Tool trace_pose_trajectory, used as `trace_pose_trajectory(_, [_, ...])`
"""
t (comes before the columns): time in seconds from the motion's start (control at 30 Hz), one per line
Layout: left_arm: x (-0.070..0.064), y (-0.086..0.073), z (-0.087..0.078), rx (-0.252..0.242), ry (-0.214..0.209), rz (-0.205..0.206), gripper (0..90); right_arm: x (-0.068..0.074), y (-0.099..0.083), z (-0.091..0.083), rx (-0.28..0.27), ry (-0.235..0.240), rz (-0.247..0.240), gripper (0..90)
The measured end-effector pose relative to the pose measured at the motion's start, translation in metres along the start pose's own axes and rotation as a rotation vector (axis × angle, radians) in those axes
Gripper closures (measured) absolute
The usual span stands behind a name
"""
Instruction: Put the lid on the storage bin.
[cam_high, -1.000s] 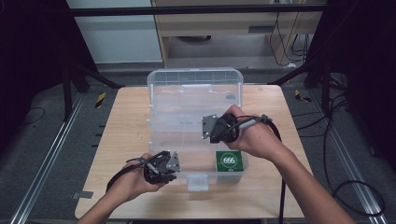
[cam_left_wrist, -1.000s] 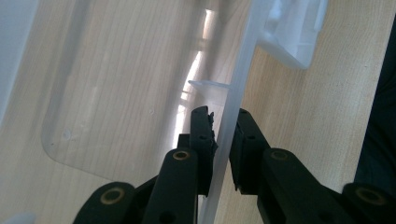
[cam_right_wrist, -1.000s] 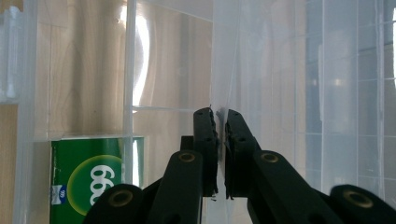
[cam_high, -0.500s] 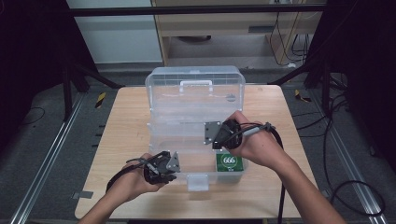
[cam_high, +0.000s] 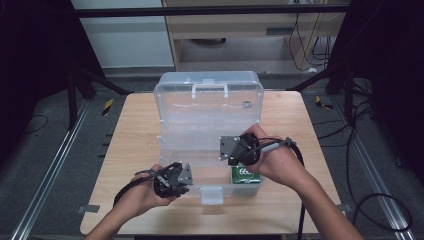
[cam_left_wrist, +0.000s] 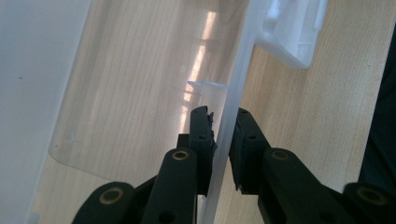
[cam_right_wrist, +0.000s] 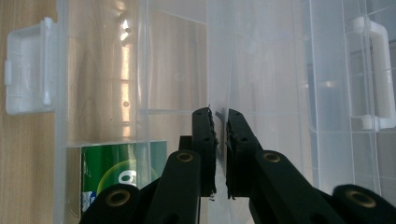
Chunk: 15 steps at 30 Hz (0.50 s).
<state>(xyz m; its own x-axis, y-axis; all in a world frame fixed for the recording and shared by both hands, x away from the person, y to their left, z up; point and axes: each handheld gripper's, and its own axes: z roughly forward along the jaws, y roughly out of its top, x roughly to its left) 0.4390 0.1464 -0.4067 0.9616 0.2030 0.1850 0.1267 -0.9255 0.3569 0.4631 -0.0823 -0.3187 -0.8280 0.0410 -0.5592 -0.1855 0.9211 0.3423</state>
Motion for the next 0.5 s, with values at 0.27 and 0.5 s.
trace_pose_trajectory(0.27, [-0.001,0.0,0.0,0.003,0.003,-0.004,79.5,0.008,-0.003,-0.001,-0.016,0.012,0.009,84.1])
trace_pose_trajectory(0.5, [-0.001,0.0,0.0,0.001,0.004,-0.005,79.2,0.011,-0.003,-0.001,-0.019,0.015,0.011,83.8])
